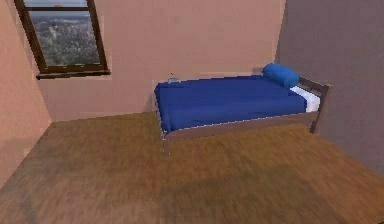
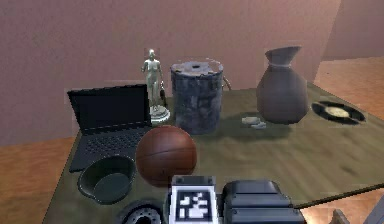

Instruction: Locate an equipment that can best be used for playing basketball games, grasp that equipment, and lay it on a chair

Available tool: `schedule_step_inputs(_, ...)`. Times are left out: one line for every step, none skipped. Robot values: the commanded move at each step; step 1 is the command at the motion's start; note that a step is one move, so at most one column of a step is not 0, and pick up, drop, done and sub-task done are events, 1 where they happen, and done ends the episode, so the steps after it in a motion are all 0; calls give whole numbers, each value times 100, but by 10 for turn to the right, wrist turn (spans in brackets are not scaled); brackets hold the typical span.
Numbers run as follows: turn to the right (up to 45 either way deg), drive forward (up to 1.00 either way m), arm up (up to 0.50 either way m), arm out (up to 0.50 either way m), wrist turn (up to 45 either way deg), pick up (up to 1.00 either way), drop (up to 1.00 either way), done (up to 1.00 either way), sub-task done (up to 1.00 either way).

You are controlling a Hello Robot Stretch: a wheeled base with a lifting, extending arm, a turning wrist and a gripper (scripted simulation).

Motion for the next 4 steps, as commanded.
schedule_step_inputs(0,0,0,18,0,0,0,0,0)
schedule_step_inputs(0,0,0,0,450,0,0,0,0)
schedule_step_inputs(0,0,0,0,450,0,0,0,0)
schedule_step_inputs(0,0,0,0,450,0,0,0,0)
